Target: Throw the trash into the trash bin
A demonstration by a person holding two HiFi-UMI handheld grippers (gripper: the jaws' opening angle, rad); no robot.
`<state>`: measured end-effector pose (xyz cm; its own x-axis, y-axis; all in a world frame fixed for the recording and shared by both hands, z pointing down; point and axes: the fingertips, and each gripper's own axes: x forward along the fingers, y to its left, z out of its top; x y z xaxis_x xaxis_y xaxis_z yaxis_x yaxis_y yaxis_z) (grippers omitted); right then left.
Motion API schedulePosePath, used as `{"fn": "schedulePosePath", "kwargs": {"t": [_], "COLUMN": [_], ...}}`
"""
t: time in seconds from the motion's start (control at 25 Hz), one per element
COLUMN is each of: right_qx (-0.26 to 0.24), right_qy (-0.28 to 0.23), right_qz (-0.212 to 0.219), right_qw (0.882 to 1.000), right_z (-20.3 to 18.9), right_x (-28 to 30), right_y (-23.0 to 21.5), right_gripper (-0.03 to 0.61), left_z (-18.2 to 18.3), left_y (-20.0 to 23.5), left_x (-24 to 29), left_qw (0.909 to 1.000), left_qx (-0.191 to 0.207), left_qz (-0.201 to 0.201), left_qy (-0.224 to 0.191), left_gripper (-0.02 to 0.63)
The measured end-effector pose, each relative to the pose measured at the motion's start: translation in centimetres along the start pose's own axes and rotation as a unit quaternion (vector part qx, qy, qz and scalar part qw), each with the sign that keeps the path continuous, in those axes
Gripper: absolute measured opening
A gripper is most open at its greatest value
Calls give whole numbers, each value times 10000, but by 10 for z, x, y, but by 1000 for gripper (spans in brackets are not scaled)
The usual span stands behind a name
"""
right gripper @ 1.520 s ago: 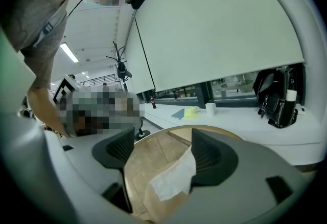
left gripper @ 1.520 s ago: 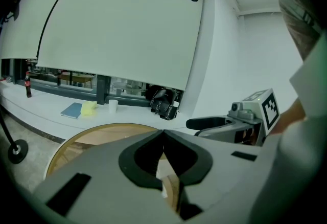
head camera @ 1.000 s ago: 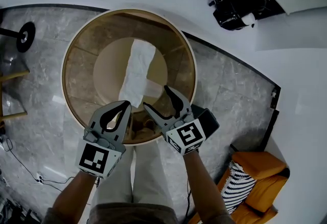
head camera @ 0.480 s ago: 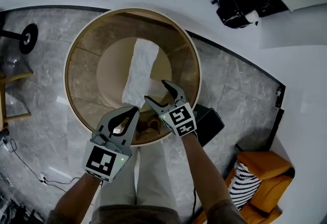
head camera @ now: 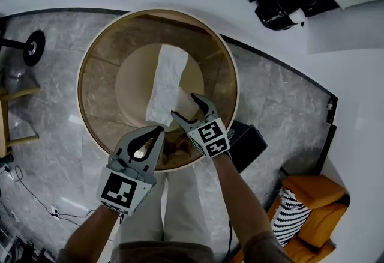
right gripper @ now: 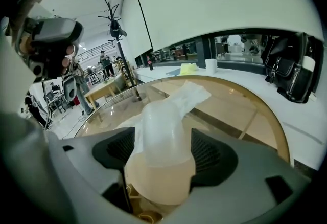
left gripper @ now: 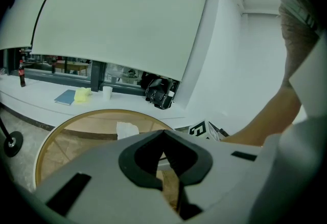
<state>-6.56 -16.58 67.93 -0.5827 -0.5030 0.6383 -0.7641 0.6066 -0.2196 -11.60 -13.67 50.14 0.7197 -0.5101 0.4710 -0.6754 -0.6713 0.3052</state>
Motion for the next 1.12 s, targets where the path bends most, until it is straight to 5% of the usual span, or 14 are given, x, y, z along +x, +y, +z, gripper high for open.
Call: {"fn": "schedulePosePath", "kwargs": {"t": [0.16,0.2,0.6,1.12], "right_qx": [25,51,265,799], "right_qy": [19,5,-350,-721], "right_qz": [-69,-63,-193,-1017], "right_qw": [10000,10000,9988,9890], "right_z": [-2,-2,13,-2], "right_x": [0,-1,-15,-89], "right_y": [0,1,5,-13], "right_gripper": [340,285,281,281], "left_z": [0,-1,1,13], "left_y": [0,0,-9,-76], "left_x": [0,0,1,18], "left_qw": [10000,10000,9996,9913], "left_qx": [28,28,157,638], "left_qz": [-30,-31,-246,-1135], "left_qy": [14,24,65,199], "left_gripper": [18,20,18,19]}}
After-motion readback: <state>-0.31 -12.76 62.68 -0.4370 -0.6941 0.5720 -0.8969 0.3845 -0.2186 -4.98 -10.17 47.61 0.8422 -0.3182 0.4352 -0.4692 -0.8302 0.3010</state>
